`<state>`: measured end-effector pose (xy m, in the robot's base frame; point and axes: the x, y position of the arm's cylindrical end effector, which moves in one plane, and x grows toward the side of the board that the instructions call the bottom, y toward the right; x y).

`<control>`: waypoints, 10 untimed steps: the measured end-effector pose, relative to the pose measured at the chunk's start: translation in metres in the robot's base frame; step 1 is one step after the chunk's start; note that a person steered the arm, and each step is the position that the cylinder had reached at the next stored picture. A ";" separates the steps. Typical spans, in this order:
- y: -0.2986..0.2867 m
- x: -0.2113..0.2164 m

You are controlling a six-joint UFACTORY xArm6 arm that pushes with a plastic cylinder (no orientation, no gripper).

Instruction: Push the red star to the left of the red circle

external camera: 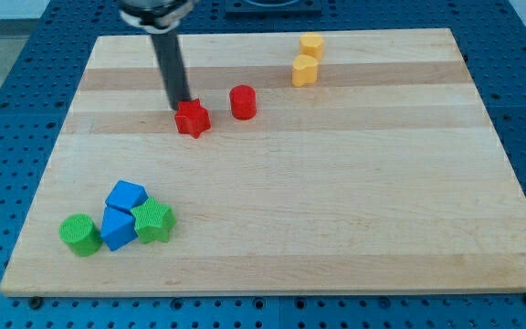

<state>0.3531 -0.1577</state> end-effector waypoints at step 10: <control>0.096 0.050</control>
<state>0.4032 -0.0618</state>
